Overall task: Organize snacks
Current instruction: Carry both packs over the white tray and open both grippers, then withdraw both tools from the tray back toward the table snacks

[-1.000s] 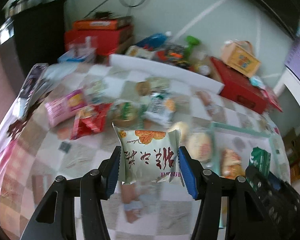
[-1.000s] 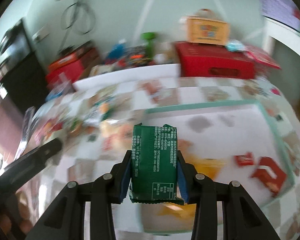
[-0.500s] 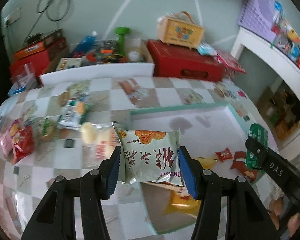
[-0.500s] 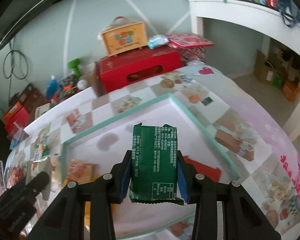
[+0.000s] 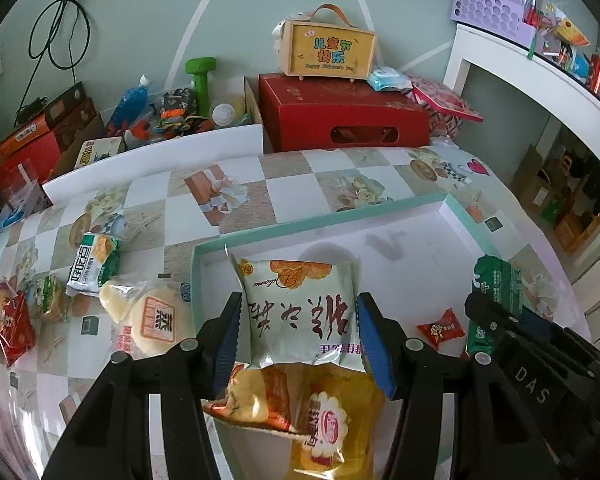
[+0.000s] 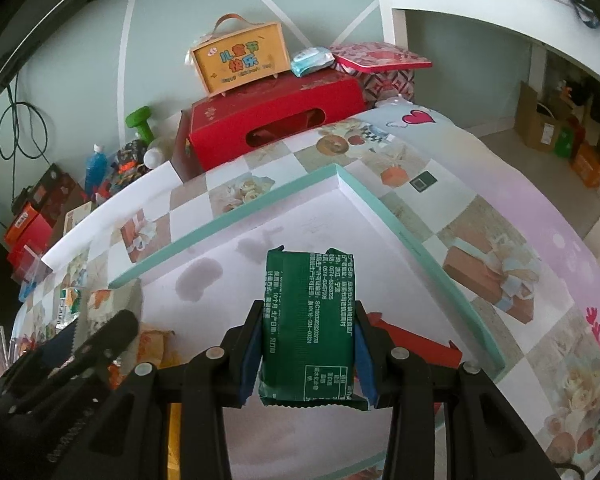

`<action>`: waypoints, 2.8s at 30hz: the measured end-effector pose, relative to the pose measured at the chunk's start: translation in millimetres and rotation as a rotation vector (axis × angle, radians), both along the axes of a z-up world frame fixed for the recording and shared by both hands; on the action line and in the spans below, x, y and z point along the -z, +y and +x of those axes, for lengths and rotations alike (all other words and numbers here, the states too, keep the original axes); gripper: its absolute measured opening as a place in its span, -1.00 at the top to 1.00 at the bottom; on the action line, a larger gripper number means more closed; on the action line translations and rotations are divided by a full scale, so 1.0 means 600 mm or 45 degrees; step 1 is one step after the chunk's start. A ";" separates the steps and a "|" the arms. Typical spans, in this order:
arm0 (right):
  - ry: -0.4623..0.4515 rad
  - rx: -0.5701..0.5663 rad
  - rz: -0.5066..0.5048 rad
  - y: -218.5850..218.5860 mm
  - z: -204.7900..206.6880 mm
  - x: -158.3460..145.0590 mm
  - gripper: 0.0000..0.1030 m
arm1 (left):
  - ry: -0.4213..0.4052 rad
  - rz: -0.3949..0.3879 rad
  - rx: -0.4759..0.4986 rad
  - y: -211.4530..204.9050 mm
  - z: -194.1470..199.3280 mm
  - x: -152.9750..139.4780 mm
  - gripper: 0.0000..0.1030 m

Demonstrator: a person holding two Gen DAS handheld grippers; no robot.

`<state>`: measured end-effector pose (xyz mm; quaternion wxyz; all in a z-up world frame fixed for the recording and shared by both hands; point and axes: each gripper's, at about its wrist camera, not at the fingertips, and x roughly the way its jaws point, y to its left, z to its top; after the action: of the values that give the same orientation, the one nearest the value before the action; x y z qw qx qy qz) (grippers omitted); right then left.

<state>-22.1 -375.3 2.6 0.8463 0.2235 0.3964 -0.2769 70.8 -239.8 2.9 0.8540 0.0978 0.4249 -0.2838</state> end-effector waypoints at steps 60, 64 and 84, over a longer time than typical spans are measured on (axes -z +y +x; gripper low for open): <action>0.045 0.028 -0.159 0.048 0.035 -0.013 -1.00 | -0.065 -0.024 -0.423 0.165 0.085 -0.008 -1.00; 0.041 -0.025 -0.185 0.074 0.051 -0.017 -1.00 | -0.133 -0.033 -0.494 0.205 0.092 -0.020 -1.00; -0.011 -0.359 -0.181 0.241 0.127 -0.014 -1.00 | -0.077 -0.052 -0.749 0.404 0.095 -0.019 -1.00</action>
<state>54.1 -231.0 11.1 0.8923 0.1062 0.3994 -0.1817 127.7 2.4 14.1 0.9137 -0.0386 0.4036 -0.0295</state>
